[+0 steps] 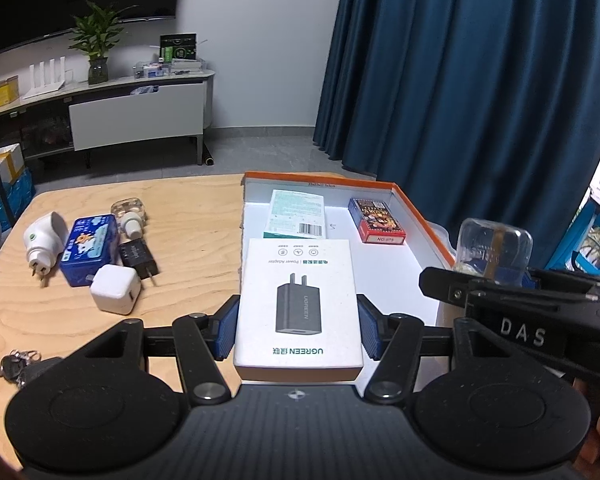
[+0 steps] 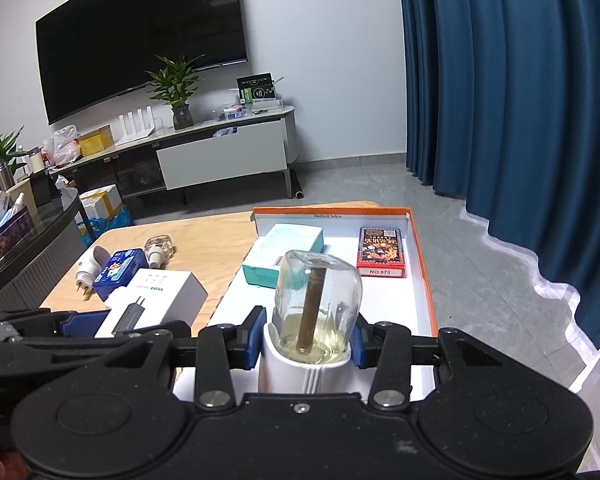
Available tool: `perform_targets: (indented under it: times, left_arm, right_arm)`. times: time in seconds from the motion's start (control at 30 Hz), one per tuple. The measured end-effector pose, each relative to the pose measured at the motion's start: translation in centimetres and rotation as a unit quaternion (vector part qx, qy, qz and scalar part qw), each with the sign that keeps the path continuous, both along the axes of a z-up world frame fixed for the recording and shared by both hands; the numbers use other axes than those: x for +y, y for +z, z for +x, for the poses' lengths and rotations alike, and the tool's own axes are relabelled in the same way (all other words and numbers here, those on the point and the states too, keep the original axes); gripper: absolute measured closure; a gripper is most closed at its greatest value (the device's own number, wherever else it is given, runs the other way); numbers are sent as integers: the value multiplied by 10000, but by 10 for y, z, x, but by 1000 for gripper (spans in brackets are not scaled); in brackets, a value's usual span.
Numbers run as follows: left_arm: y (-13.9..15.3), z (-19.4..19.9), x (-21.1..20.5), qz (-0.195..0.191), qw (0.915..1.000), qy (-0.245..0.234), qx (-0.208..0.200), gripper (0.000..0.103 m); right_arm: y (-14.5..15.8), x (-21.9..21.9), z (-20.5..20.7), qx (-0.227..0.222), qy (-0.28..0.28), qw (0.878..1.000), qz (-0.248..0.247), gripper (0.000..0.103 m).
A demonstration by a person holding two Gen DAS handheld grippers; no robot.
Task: Organize rigid objects
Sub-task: 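Lower and release the charger box with the left tool while the right tool releases the bottle device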
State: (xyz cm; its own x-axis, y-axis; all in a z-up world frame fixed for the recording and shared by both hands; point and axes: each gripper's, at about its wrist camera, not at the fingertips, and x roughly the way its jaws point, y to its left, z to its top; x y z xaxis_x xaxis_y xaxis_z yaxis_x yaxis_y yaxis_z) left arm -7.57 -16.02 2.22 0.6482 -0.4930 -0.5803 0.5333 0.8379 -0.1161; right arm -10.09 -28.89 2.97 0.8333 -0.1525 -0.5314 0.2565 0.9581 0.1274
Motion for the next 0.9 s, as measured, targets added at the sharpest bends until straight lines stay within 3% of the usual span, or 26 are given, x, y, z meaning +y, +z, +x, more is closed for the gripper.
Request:
perform_targets:
  times: [0.4, 0.9]
  left_arm:
    - [-11, 44, -38, 122, 9996, -229, 128, 44]
    - [-38, 73, -84, 387, 9971, -404, 524, 43]
  right_arm:
    - [5, -43, 36, 488, -147, 9983, 278, 52]
    - [2, -70, 88, 1267, -176, 9917, 144, 52]
